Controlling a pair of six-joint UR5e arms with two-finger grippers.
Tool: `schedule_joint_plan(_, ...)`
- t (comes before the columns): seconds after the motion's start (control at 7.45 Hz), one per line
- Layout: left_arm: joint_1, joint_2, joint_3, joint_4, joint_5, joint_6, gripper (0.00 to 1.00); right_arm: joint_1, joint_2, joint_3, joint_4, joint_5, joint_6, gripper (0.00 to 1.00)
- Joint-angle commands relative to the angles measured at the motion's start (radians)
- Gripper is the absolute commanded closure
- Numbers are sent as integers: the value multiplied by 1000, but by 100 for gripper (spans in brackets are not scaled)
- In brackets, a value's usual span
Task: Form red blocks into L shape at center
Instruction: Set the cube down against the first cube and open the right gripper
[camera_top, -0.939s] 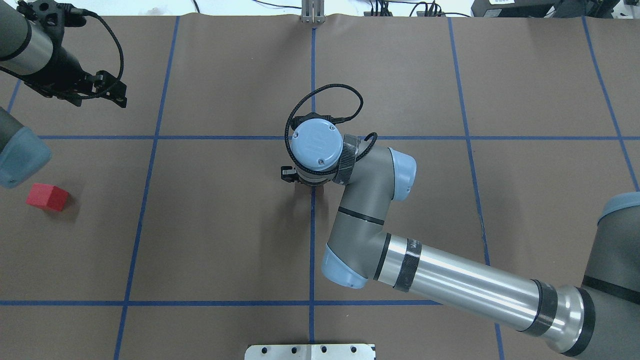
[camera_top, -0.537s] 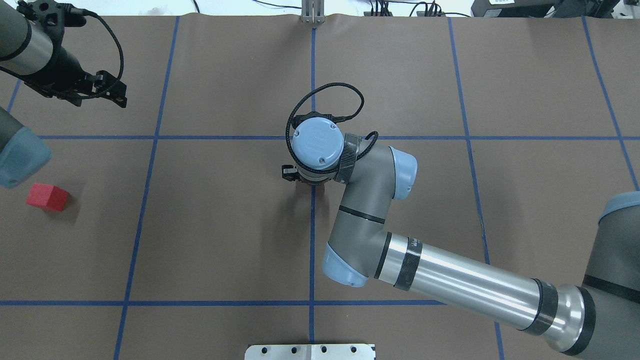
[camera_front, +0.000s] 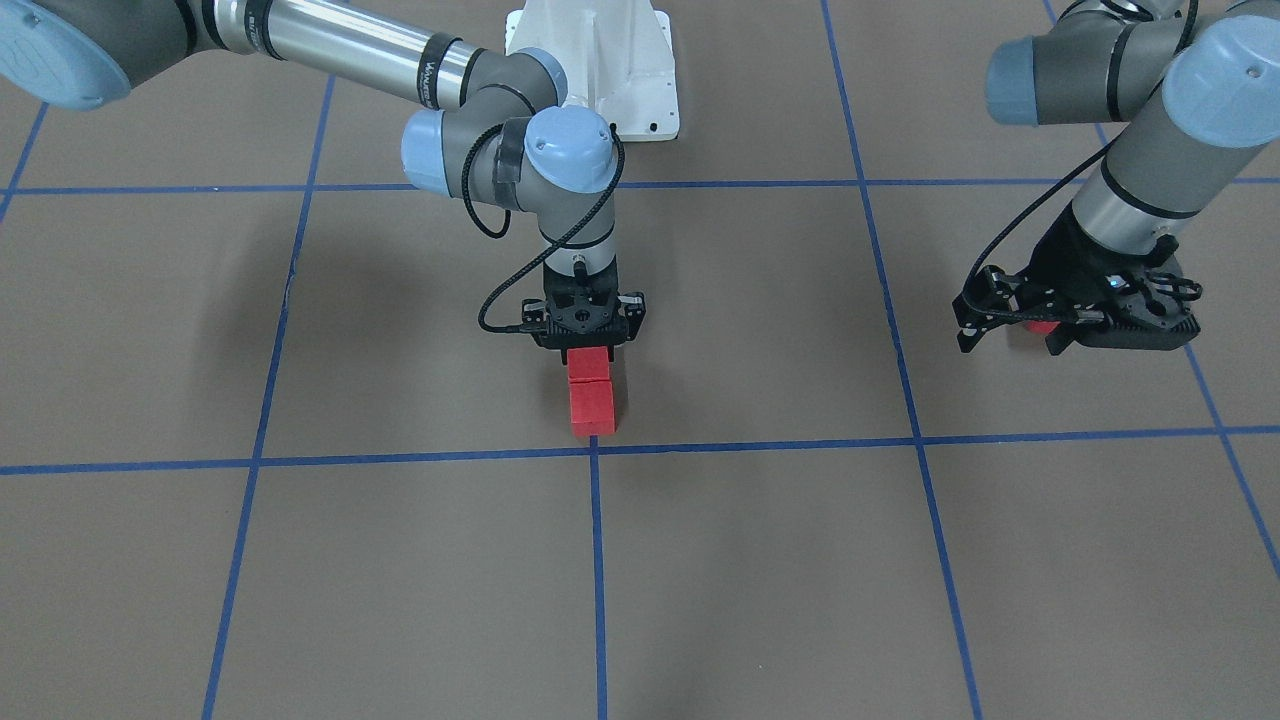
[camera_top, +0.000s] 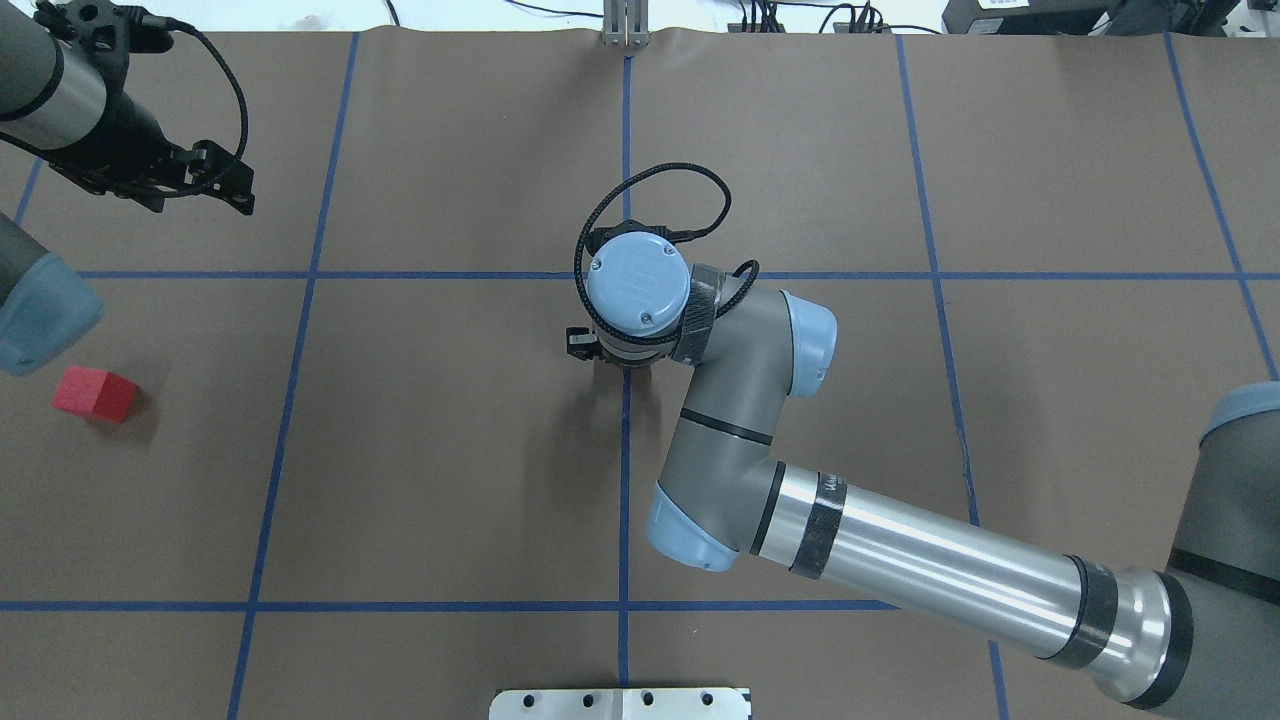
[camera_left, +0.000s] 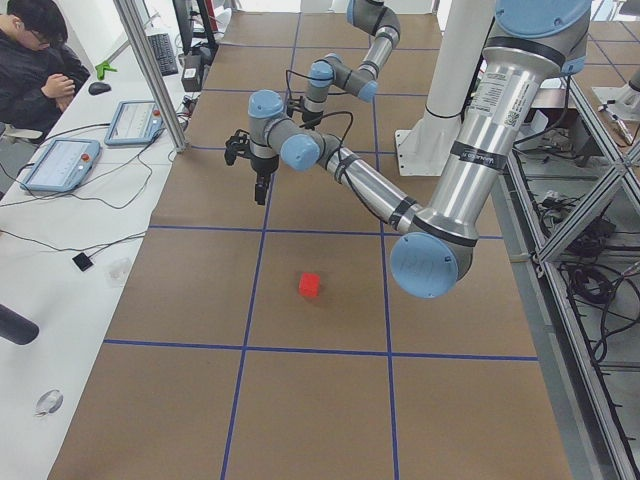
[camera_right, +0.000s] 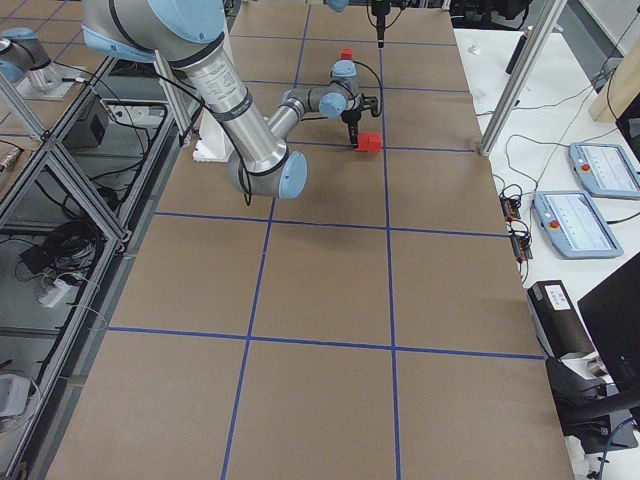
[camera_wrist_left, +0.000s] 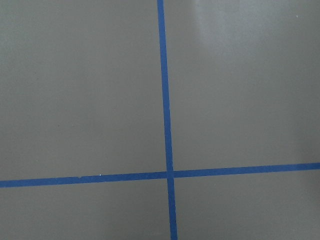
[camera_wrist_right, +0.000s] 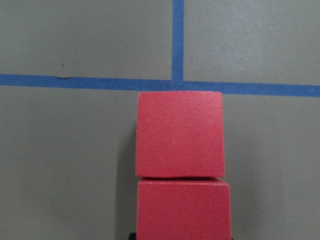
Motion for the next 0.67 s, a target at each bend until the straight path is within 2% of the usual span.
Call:
schedule_joint_plan(0.0,0,0,0,0,0,0,0,5,0,0,0,0,0,71)
schedule_joint_plan(0.13,0,0,0,0,0,0,0,5,-2,0,0,-11,-2,51)
schedule_joint_plan(0.54,0,0,2,0,0,0,0,5,-2,0,2,-14,-2,26)
